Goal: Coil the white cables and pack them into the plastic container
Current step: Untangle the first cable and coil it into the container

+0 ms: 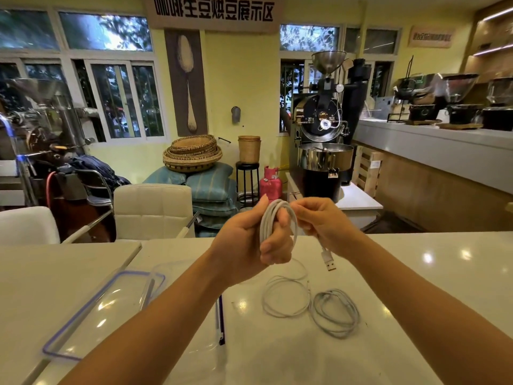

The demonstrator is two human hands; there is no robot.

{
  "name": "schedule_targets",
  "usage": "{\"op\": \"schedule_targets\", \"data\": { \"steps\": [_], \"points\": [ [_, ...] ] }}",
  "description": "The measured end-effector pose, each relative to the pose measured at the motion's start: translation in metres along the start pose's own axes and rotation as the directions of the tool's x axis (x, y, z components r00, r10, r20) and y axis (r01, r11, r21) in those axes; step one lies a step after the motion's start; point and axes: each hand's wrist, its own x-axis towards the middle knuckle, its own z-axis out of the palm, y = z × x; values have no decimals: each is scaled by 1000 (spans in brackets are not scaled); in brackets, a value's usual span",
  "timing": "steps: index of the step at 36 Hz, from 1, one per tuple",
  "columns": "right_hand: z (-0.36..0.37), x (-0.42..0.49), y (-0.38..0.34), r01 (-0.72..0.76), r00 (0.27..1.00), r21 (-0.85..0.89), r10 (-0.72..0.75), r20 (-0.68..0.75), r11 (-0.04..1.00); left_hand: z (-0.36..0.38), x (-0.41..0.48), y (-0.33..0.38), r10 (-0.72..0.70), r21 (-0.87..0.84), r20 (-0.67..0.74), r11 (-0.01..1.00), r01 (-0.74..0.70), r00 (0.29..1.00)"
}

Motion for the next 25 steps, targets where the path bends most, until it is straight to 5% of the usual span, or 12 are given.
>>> {"op": "schedule_targets", "data": {
  "steps": [3, 7, 15, 25],
  "points": [
    [13, -5, 9, -70, 998, 44, 71, -2, 997, 1, 0, 2, 25, 39, -33, 999, -24, 999],
    [32, -12, 19, -119, 993, -16, 119, 16, 993, 2, 3, 2, 113, 166, -249, 983, -73, 962],
    [56, -21, 21, -109, 984, -477, 162, 71, 872, -12, 8, 3, 214, 359, -461, 932, -39, 861],
    [60, -26, -1, 125, 956, -751, 124, 266, 648, -22, 5, 0, 271, 682, -500, 709, 180, 823]
  ]
}}
